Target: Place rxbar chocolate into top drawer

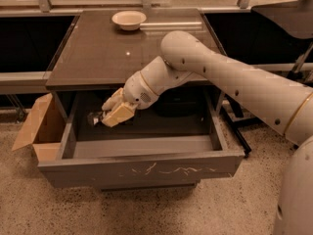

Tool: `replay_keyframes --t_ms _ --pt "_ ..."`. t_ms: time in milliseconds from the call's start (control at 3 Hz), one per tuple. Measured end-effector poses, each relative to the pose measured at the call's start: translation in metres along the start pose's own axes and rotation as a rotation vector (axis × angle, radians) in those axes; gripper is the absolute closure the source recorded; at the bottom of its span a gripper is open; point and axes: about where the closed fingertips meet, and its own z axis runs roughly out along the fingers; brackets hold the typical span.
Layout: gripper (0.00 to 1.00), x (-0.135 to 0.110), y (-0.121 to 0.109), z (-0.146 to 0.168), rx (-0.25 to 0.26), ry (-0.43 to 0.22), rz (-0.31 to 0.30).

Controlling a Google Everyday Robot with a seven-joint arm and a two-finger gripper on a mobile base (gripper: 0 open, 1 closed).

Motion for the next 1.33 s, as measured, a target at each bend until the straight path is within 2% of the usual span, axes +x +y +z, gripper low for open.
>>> replay_keyframes --t_ms 333,667,1000,1333 --pt "1.00 0.017 -0.006 0.023 0.001 0.084 0.027" --pt "1.00 0.051 -0.015 0.040 0.051 0.207 0.094" --pt "1.00 0.070 -0.018 0.039 0.105 0.257 0.131" --pt "0.83 0.072 -0.019 0.040 0.109 0.261 0.135"
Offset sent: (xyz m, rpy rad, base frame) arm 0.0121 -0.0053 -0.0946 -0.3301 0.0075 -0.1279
